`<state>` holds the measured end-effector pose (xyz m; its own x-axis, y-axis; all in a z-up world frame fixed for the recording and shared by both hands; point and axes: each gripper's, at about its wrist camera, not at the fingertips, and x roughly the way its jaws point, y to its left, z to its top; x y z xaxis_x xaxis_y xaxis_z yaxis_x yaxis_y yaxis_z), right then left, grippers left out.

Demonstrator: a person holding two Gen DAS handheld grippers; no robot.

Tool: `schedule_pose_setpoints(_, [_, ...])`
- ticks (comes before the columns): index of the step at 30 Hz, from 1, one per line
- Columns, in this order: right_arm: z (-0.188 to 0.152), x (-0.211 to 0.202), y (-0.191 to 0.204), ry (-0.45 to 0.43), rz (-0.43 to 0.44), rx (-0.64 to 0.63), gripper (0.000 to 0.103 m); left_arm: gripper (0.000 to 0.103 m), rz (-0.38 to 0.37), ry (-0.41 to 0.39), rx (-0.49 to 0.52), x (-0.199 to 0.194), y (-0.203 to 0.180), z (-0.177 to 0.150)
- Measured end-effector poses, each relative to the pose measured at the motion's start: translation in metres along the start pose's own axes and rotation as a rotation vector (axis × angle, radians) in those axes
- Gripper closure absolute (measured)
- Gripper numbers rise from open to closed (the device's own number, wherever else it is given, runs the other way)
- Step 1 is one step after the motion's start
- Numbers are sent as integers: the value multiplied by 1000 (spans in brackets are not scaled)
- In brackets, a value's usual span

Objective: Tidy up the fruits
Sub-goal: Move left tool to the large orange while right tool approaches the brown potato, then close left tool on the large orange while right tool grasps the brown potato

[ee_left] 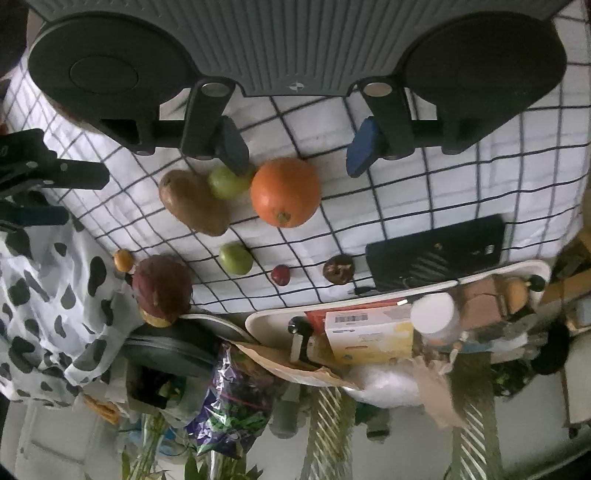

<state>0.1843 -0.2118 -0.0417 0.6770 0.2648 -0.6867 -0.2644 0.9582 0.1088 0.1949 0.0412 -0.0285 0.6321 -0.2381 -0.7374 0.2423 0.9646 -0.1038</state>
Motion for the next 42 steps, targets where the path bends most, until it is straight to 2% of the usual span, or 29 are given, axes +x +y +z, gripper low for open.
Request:
schedule_pose_setpoints(5, [8, 12, -3, 5, 1, -10, 0, 46, -62, 22, -24, 19, 2, 10])
schedule_pose_setpoints(11, [18, 23, -6, 9, 0, -24, 0, 46, -70, 31, -41, 36, 5, 18])
schedule_pose_setpoints(14, [21, 27, -7, 8, 0, -25, 0, 51, -80, 36, -60, 42, 8, 20])
schedule_pose_setpoints(17, [22, 30, -7, 11, 9, -22, 0, 52, -102, 36, -91, 44, 14, 22])
schedule_pose_setpoints(20, [24, 32, -5, 15, 28, -26, 0, 52, -117, 48, -126, 43, 19, 22])
schedule_pose_setpoints(25, [27, 39, 0, 24, 74, -34, 0, 53, -103, 30, -90, 38, 14, 24])
schedule_pose_setpoints(29, [30, 43, 4, 29, 152, -8, 1, 53, -91, 7, -80, 32, 13, 27])
schedule_pose_setpoints(31, [32, 48, 6, 45, 192, 14, 10, 53, -79, -8, -73, 29, 14, 28])
schedule_pose_setpoints(35, [35, 60, 7, 83, 253, 64, 21, 53, -50, -7, -85, 28, 19, 29])
schedule_pose_setpoints(39, [37, 74, 5, 129, 323, 144, 41, 53, -31, -1, -95, 28, 24, 29])
schedule_pose_setpoints(42, [38, 84, 5, 158, 328, 180, 45, 53, -30, -2, -99, 28, 25, 29])
